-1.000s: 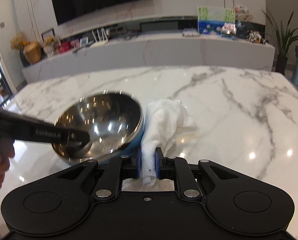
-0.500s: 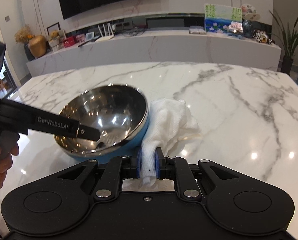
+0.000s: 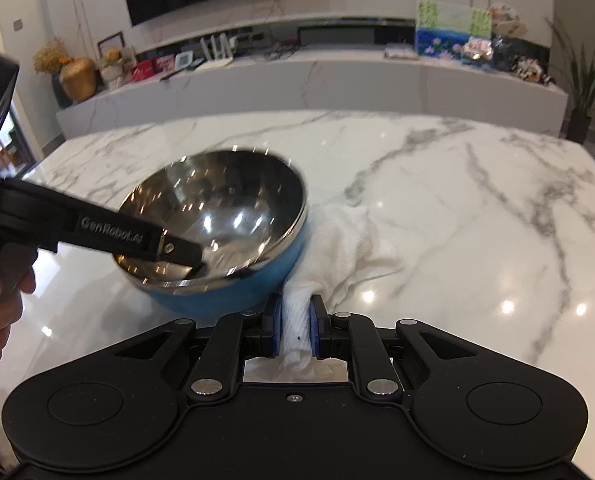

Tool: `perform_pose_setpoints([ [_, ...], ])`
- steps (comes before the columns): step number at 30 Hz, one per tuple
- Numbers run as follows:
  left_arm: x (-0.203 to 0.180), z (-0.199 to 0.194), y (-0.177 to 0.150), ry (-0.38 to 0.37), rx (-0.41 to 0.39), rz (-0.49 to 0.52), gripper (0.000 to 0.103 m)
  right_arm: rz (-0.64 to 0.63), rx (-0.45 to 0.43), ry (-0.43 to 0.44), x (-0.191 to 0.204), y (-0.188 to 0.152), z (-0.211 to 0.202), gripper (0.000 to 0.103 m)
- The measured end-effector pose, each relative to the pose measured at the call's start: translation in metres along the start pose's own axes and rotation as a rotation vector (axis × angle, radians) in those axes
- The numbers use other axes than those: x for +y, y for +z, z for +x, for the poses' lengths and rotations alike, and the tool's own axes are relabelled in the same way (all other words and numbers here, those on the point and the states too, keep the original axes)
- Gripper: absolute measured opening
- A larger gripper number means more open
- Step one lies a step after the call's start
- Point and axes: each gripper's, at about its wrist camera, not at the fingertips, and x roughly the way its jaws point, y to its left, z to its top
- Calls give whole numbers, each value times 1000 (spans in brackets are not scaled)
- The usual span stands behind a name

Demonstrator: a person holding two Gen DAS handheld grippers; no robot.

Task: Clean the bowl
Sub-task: 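Keep wiping the blue outer wall with the towel while the left gripper holds the rim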

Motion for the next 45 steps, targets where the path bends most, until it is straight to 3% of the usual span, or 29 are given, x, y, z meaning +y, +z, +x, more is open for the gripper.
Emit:
perform_pose_setpoints([
  [7, 0, 0, 2, 10, -31, 4, 17, -27, -56, -15, -2, 3, -9, 13],
  [20, 4, 4, 1, 9, -15, -38, 20, -90, 54, 22, 11, -2, 5, 13],
  [27, 1, 1, 0, 50, -34, -23, 35, -121, 107, 36, 19, -8, 11, 13],
  [32, 0, -3, 1, 44, -45, -23, 35, -116, 111, 37, 18, -9, 11, 13],
  [41, -5, -3, 0, 64, -44, 37, 19, -109, 89, 24, 16, -6, 11, 13],
  [45, -5, -3, 1, 63, -43, 41, 16, -86, 6, 1, 10, 1, -1, 13],
])
